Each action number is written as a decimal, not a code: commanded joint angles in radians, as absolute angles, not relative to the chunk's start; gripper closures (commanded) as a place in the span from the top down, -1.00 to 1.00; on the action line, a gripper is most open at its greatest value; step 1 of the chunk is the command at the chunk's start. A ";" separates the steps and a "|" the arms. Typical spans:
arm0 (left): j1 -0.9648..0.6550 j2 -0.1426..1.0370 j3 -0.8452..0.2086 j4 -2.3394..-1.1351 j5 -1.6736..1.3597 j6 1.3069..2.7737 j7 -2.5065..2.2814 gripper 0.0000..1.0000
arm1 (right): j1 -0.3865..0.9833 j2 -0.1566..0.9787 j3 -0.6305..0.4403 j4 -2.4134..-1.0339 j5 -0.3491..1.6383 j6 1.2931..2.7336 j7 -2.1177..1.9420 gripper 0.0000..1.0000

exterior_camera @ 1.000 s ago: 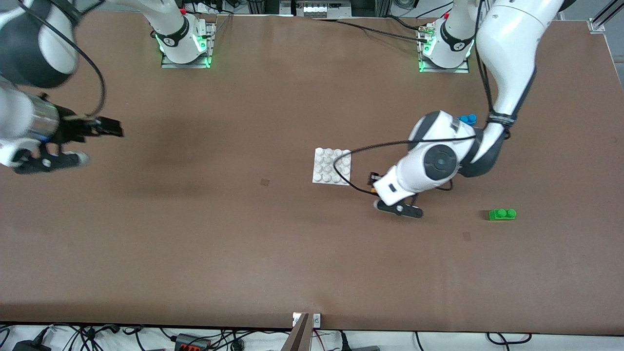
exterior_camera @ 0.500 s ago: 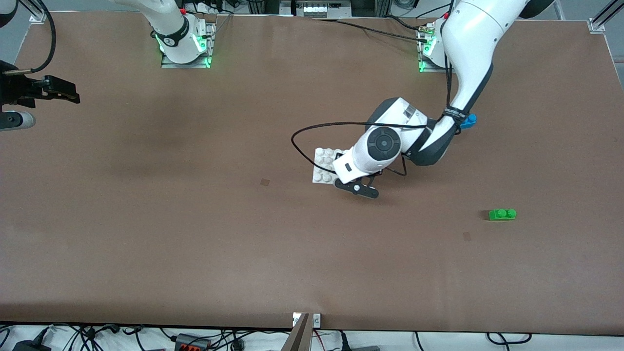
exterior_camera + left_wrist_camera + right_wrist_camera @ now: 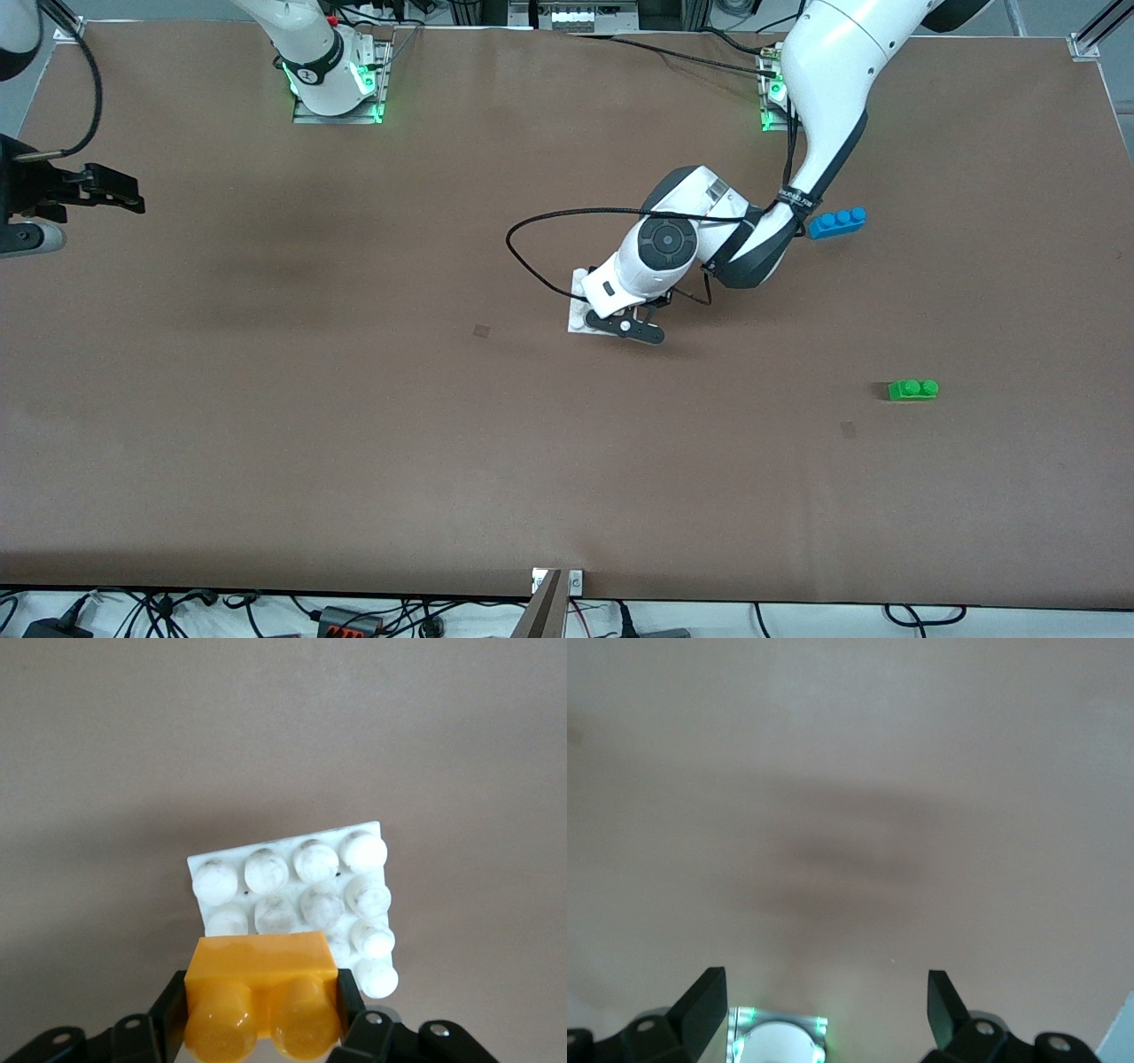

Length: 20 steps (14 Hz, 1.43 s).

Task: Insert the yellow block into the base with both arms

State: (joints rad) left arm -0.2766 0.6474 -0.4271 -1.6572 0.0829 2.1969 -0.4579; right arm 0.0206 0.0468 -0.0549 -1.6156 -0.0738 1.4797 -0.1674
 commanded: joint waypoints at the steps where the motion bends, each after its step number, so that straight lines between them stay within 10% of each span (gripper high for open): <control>1: -0.272 0.529 -0.419 -1.845 0.100 2.325 -0.454 -0.07 | -0.052 -0.075 0.023 -1.734 -0.075 1.531 -0.060 1.00; 20: -0.341 0.626 -0.410 -1.839 0.201 2.450 -0.561 -0.07 | -0.025 0.038 -0.078 -1.545 0.035 1.568 -0.060 1.00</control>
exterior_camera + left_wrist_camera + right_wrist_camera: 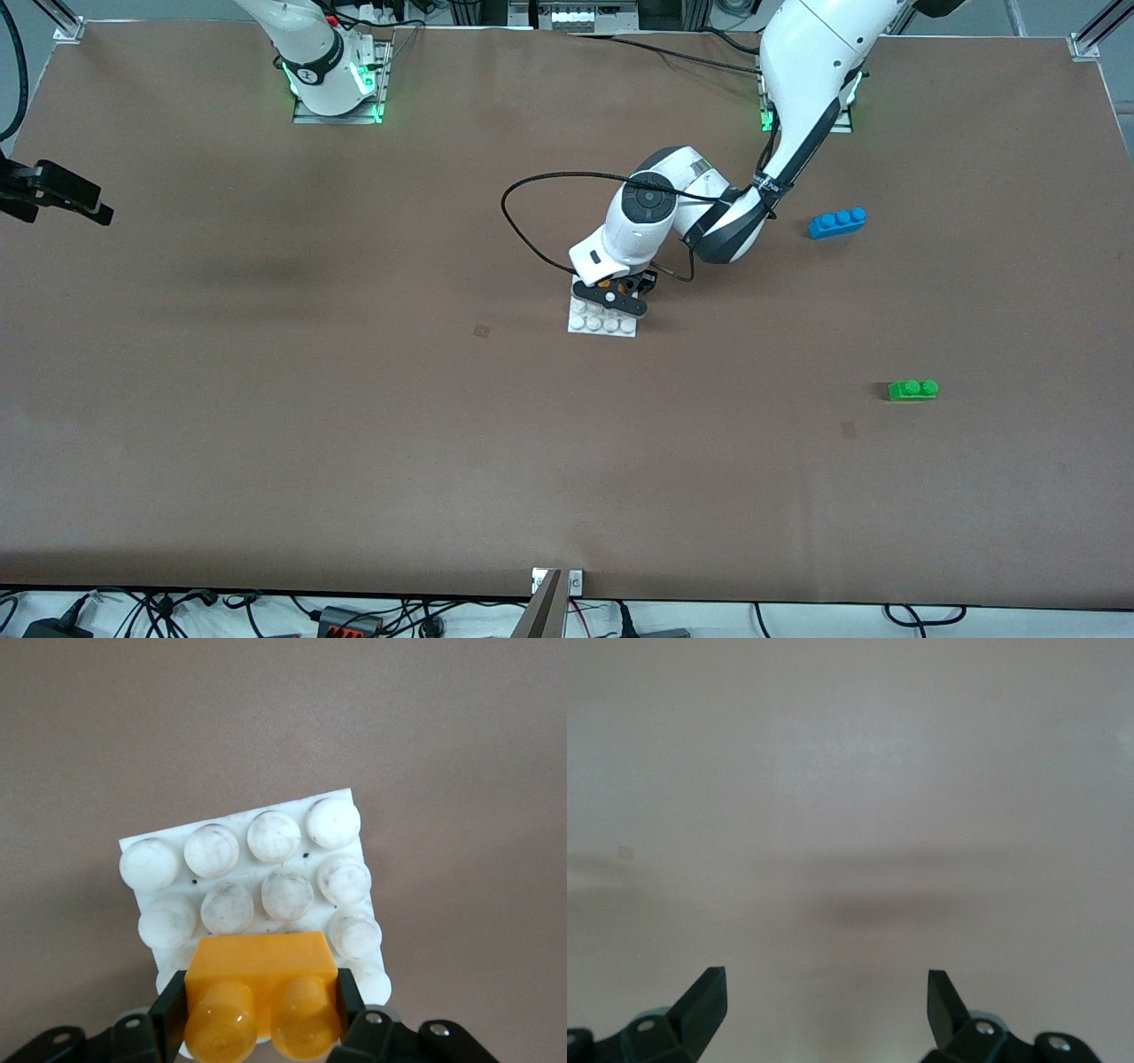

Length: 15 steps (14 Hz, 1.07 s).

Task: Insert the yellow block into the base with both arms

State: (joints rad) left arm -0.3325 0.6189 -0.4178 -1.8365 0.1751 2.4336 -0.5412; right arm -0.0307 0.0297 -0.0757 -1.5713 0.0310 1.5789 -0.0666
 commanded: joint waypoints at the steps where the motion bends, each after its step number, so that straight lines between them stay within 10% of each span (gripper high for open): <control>1: -0.341 0.626 -0.410 -1.839 0.201 2.450 -0.563 -0.07 | -0.025 0.038 -0.077 -1.543 0.032 1.569 -0.060 1.00; 15: -0.319 0.646 -0.399 -1.838 0.230 2.462 -0.606 -0.09 | 0.006 -0.066 -0.078 -1.695 -0.008 1.681 -0.054 1.00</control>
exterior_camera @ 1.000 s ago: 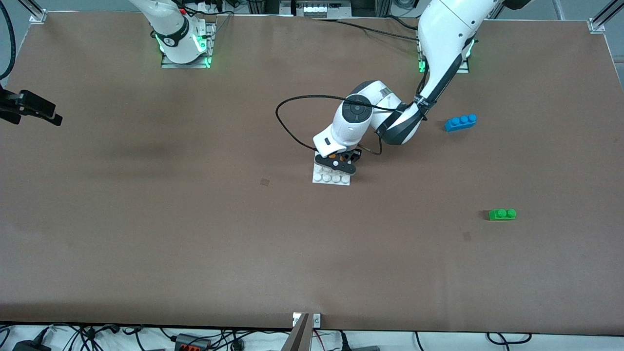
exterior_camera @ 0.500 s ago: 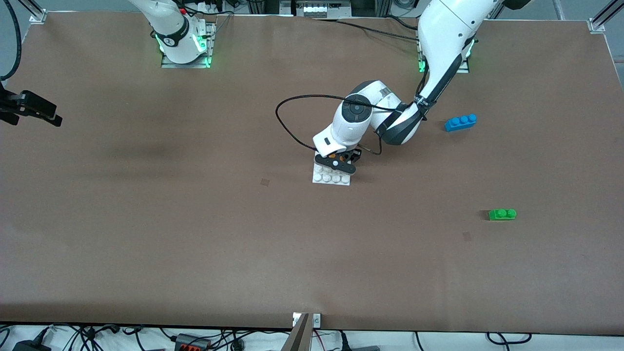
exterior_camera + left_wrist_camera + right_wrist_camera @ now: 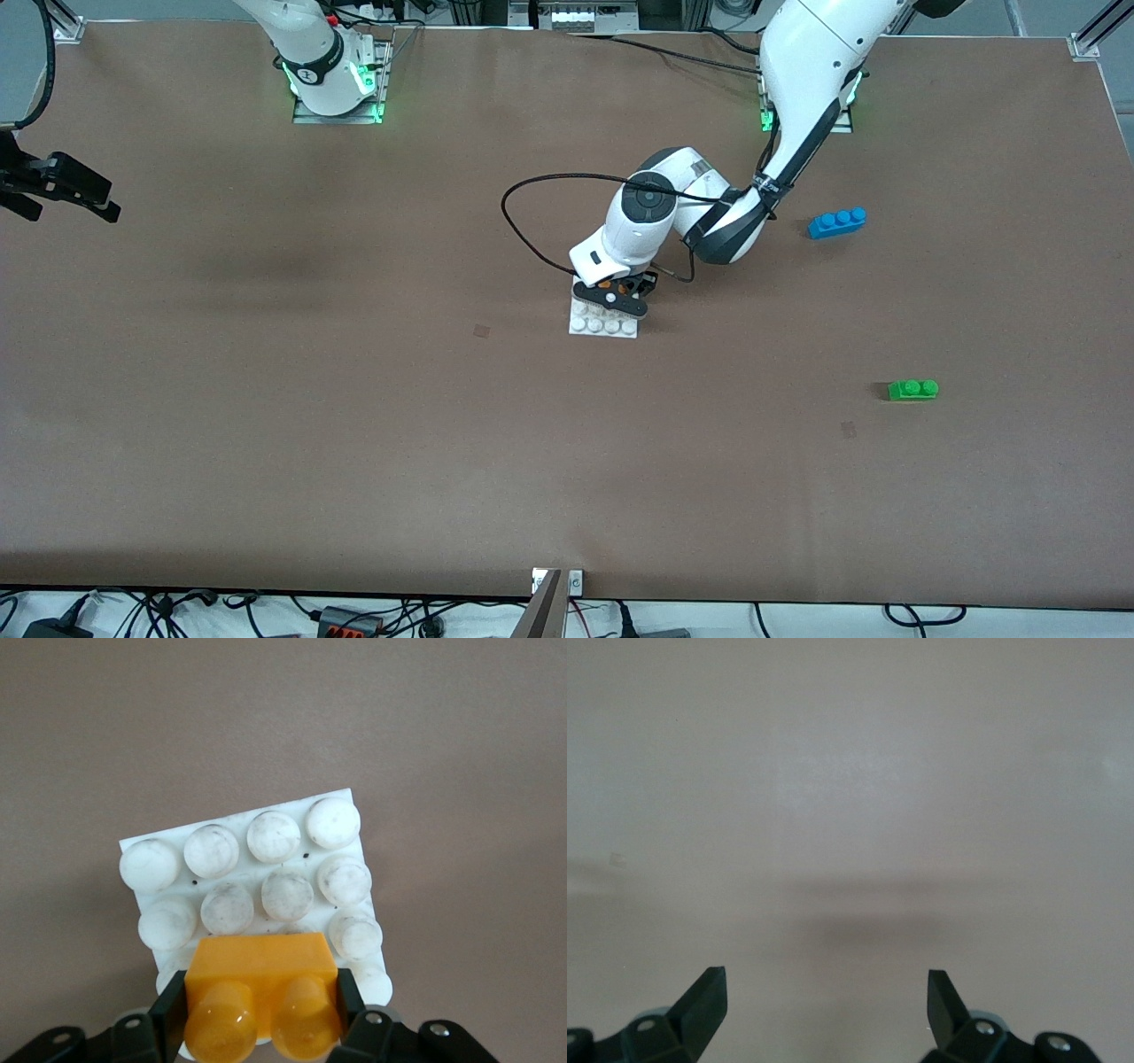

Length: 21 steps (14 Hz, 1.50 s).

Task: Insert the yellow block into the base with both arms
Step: 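Press the yellow block down onto the plate with the left gripper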

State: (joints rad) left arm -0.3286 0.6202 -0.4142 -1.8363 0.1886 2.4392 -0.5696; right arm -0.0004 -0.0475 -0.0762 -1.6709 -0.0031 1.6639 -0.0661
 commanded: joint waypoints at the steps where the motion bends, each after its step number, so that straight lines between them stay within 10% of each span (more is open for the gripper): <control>1: -0.319 0.650 -0.399 -1.838 0.229 2.462 -0.609 -0.09 | 0.005 -0.063 -0.077 -1.690 -0.008 1.684 -0.054 1.00; 21: -0.316 0.658 -0.405 -1.812 0.140 2.437 -0.670 -0.18 | 0.003 -0.049 -0.078 -1.681 -0.003 1.681 -0.057 1.00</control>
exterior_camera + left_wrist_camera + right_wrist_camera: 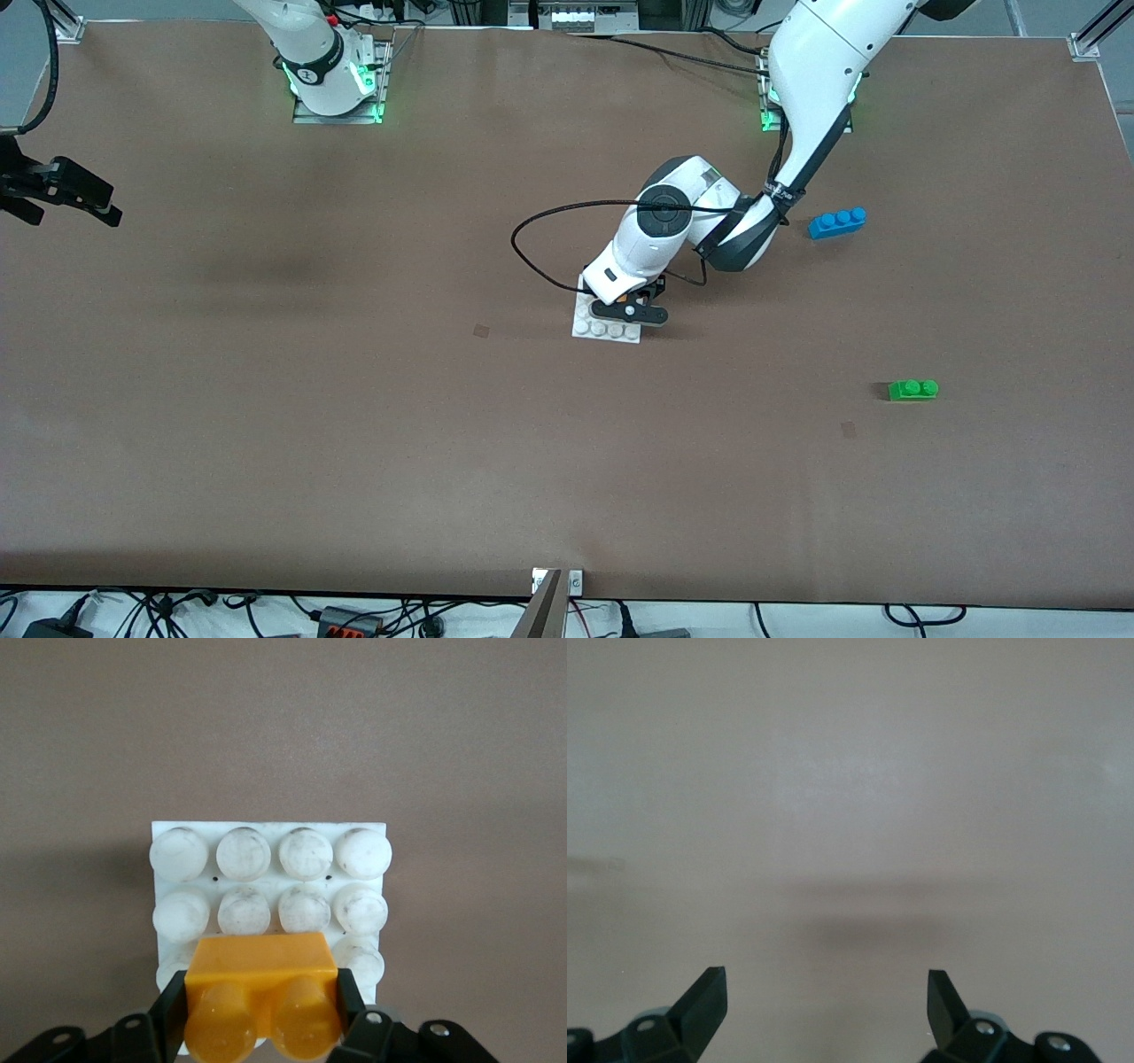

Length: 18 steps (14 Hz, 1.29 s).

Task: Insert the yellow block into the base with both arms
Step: 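Press the yellow block down onto the plate with the left gripper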

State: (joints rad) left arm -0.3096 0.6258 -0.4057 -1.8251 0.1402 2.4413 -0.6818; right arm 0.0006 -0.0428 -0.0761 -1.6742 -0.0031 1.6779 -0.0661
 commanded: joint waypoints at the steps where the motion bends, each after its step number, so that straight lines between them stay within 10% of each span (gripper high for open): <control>1: -0.314 0.654 -0.405 -1.809 0.140 2.436 -0.670 -0.18 | 0.003 -0.049 -0.078 -1.681 -0.003 1.681 -0.057 1.00; 18: -0.305 0.638 -0.416 -1.786 0.152 2.364 -0.561 -0.23 | 0.002 -0.048 -0.078 -1.680 -0.002 1.680 -0.044 1.00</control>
